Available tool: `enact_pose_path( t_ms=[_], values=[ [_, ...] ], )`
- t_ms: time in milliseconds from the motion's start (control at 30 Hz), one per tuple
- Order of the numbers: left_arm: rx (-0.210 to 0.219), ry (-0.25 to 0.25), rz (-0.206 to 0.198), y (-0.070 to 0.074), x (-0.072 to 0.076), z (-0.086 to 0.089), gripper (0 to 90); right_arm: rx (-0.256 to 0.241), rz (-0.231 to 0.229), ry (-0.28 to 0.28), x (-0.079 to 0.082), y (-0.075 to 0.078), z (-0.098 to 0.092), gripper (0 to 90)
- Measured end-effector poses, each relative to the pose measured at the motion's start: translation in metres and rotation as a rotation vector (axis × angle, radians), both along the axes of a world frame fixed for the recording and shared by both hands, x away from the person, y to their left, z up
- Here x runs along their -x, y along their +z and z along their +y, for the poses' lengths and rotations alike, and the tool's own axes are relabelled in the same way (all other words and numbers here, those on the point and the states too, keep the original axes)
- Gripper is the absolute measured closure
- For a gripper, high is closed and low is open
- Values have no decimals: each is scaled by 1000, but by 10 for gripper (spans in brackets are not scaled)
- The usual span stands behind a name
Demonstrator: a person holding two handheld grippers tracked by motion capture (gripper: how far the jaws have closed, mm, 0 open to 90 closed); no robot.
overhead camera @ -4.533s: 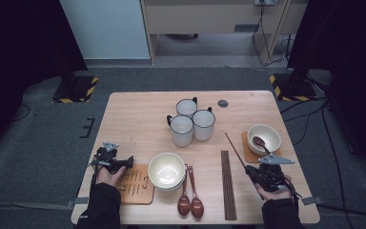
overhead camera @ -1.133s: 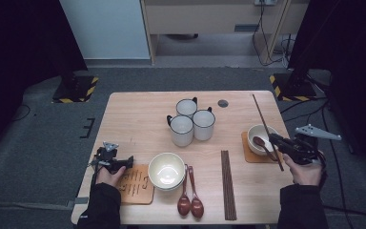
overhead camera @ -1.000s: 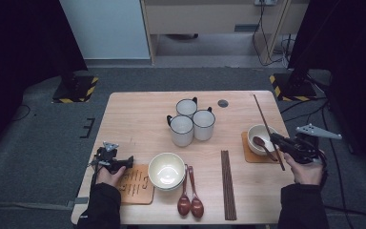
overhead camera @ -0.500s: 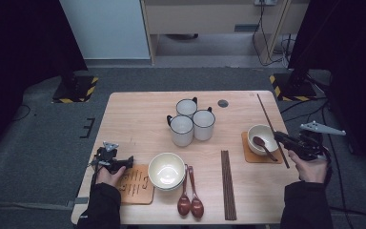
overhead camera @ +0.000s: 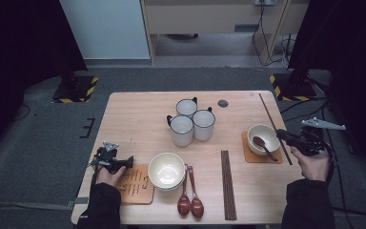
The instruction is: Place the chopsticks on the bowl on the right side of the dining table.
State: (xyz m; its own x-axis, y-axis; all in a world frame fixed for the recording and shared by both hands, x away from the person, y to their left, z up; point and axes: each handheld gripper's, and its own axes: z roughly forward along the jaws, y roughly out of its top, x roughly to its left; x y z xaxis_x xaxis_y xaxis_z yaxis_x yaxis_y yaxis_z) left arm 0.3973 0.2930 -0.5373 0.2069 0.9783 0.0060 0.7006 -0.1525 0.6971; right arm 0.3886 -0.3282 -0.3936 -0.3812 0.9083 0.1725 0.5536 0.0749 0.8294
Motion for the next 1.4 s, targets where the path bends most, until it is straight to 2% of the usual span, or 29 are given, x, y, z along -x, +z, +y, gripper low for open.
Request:
enact_pose_path(
  t_ms=[733,1400],
  values=[
    [0,0,0,0,0,0,0,31,50,6,-27,-12,-11,851],
    [0,0,0,0,0,0,0,119,110,29,-41,-30,-3,851]
  ],
)
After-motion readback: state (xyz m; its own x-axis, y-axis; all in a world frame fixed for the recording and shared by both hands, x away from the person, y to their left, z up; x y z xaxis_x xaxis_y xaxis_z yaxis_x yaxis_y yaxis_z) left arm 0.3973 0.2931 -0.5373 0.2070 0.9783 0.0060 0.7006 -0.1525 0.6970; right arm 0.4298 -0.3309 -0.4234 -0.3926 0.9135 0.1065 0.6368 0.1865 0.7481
